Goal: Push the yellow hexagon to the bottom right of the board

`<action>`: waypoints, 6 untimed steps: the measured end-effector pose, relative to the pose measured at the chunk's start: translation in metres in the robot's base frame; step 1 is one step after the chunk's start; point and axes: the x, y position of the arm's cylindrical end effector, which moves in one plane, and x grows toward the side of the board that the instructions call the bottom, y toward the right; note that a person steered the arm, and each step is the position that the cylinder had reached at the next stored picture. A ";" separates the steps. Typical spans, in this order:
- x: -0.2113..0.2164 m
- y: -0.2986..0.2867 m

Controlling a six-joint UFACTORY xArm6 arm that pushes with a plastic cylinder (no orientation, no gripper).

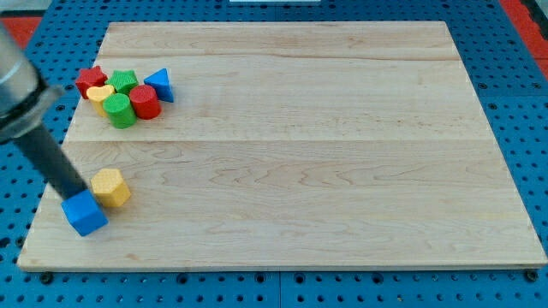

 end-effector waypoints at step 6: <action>0.005 0.249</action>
